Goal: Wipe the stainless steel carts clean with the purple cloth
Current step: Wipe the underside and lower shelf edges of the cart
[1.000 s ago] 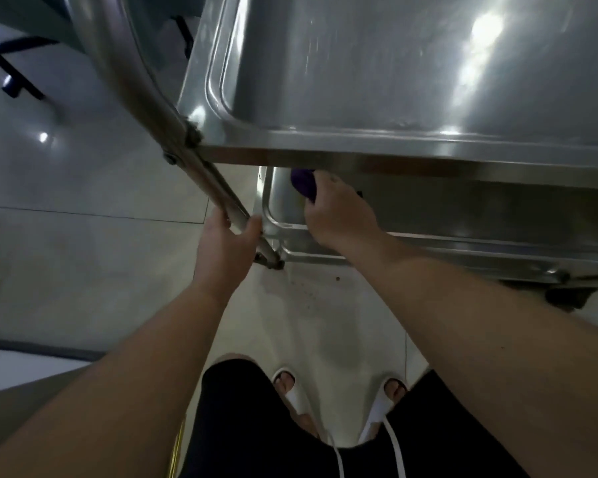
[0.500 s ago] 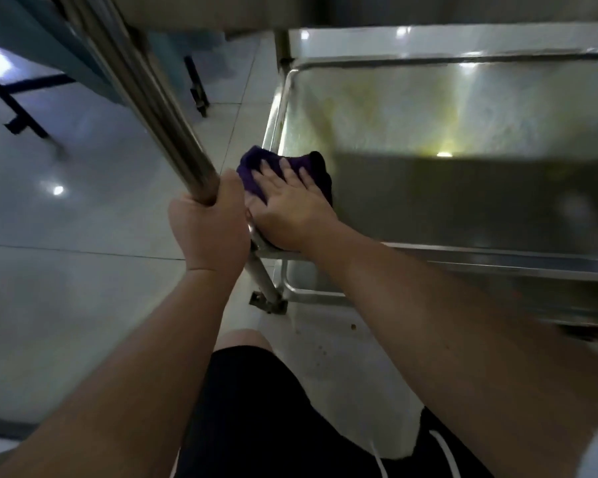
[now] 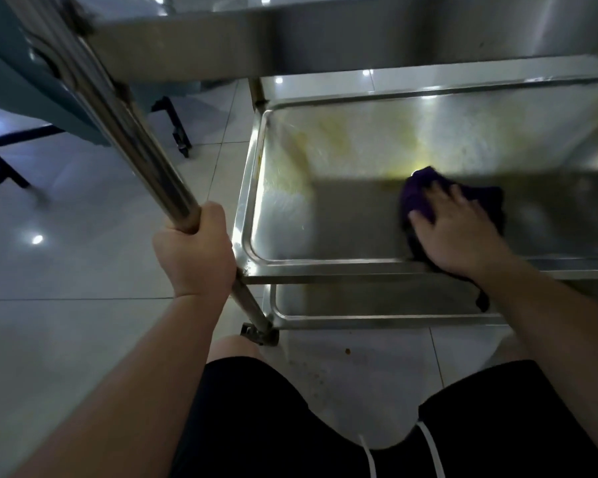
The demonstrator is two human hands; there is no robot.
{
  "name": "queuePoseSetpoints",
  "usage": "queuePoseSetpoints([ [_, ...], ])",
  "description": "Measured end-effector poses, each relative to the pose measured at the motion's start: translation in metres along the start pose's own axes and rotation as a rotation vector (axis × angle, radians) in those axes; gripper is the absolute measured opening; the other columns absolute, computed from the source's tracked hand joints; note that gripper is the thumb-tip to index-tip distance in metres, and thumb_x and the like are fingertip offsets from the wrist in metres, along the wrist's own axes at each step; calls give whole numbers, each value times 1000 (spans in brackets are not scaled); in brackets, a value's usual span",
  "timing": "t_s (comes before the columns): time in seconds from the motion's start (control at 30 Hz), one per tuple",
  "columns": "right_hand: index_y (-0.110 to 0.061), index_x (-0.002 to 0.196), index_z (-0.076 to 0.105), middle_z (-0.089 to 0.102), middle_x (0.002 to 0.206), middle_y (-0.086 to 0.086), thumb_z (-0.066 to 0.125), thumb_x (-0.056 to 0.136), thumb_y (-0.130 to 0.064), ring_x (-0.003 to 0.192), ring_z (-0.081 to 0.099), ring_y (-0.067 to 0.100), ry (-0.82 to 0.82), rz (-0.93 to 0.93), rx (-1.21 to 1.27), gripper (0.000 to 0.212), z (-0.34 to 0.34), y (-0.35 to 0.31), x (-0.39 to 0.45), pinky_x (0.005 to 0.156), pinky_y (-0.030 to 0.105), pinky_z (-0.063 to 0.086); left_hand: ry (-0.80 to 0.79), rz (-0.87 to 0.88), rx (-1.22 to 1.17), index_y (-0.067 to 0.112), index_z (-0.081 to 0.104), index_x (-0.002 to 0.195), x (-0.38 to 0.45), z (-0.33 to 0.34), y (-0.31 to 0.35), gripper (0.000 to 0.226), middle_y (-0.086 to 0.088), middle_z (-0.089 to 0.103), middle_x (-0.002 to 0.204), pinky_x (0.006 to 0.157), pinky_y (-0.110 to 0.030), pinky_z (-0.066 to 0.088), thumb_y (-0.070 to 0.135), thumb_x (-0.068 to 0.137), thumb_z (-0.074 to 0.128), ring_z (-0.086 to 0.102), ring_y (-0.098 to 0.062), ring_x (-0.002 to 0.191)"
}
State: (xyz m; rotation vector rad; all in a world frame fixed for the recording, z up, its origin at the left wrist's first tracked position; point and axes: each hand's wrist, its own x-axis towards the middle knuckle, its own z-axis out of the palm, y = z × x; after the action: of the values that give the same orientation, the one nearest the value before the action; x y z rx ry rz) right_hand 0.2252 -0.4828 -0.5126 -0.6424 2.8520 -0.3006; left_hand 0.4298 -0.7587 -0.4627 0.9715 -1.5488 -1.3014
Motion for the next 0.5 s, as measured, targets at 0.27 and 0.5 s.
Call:
queuePoseSetpoints([
  [0.27,-11,165,13,9,173,5,23,105,-50,159,3,30,78,94,119,73,33,-182,34,128,48,0,-15,38,-7,-10,41,65,0,0,-2,46,-36,37,62,44,-46,30,30,75,61,39,-27,53],
  [0.5,-34,164,17,10,172,-15,21,104,-59,158,3,12,-153,-639,34,66,37,-235,35,127,38,-2,-60,90,-39,7,48,55,-2,-3,-4,34,-23,43,54,44,-29,37,29,77,62,45,-24,48],
])
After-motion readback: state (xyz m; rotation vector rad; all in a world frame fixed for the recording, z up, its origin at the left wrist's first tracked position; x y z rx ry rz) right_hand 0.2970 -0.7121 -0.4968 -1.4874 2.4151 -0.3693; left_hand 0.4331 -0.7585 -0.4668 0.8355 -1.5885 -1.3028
